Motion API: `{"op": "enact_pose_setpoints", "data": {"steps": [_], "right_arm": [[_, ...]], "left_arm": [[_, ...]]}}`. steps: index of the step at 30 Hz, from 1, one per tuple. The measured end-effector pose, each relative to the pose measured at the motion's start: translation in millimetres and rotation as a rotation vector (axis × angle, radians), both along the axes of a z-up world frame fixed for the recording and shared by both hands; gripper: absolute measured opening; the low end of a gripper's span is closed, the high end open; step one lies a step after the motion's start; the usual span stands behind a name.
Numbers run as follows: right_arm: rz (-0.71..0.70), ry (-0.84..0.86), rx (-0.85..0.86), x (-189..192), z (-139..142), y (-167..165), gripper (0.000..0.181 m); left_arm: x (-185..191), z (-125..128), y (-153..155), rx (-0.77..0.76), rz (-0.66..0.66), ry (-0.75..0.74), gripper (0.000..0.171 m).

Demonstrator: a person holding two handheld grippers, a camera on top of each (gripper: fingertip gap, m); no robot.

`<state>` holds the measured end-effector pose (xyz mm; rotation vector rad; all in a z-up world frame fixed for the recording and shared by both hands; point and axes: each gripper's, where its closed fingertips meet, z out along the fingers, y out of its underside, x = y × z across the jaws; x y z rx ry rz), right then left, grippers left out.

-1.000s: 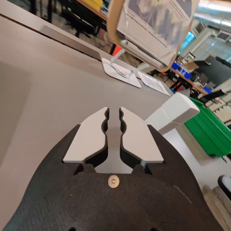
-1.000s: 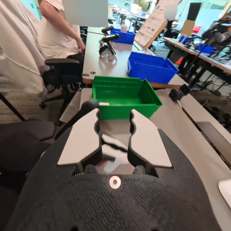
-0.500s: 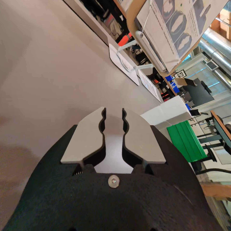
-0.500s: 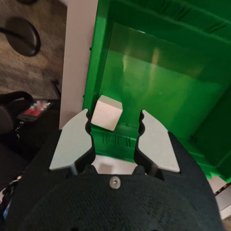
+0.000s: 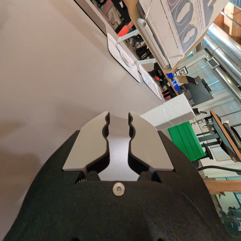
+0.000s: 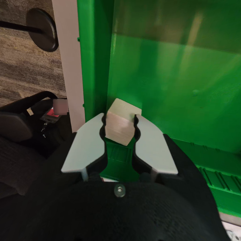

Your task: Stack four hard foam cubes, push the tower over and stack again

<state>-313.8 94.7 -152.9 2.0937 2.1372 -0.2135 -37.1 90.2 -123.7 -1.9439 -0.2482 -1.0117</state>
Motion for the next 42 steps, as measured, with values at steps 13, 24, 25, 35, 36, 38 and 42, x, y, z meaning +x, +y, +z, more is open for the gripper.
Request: {"op": "enact_pose_setpoints", "data": {"steps": [13, 24, 25, 35, 36, 38, 42], "right_arm": [[-0.12, 0.181, 0.09, 10.4, 47.7, 30.3, 0.071], [0.433, 0.183, 0.078, -21.7, 12.2, 12.5, 0.077], [0.442, 0.145, 0.08, -20.2, 6.4, 15.6, 0.077], [0.362, 0.392, -0.026, -18.7, 84.8, -7.9, 0.055], [0.338, 0.462, -0.049, -12.2, 109.1, -13.9, 0.055], [0.285, 0.61, -0.079, 8.8, 158.6, -26.3, 0.055], [0.134, 0.914, -0.012, 82.1, 243.5, -52.6, 0.055]], "left_arm": [[21.2, -0.5, 0.6, 0.009, -0.064, 0.02, 0.028], [31.4, 5.3, 2.4, 0.047, -0.113, 0.05, 0.028], [31.1, 6.5, 2.6, 0.056, -0.115, 0.058, 0.028], [36.8, 5.5, 2.0, 0.035, -0.163, 0.032, 0.028], [36.2, 6.0, 2.2, 0.038, -0.159, 0.034, 0.028], [35.3, 7.3, 2.8, 0.05, -0.155, 0.048, 0.027], [33.3, 8.7, 4.4, 0.078, -0.144, 0.101, 0.027]]}}
